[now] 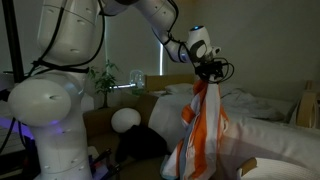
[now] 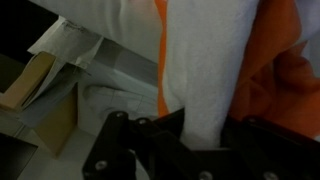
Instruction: Pick the towel and put it in the bag
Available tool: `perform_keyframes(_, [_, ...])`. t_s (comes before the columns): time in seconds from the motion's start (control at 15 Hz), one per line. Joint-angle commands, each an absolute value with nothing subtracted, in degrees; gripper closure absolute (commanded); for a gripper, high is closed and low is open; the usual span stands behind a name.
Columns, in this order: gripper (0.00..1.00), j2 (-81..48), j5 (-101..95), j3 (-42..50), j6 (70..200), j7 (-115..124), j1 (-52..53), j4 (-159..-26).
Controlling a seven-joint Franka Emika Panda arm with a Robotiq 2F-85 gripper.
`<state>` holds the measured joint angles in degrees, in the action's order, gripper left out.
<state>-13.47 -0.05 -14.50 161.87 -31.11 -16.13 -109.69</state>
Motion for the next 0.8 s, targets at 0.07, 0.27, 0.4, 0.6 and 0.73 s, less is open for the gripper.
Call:
perform_keyframes(0.07, [0.95,-8.55,8.88,-18.48,152.3,-38.22,-19.41,-102.53])
perform_keyframes(0.27, [0.95,-6.93,14.78,-13.43,142.66,-42.12,-15.19,-96.22])
perform_keyframes(0.4, [0.95,-7.04,14.49,-10.31,137.66,-42.18,-13.24,-91.33])
perform_keyframes(0.6, [0.95,-8.86,12.37,-6.11,132.77,-41.05,-10.7,-83.46])
perform_keyframes(0.73, [0.94,-10.82,10.8,-4.05,130.64,-40.52,-9.68,-78.25])
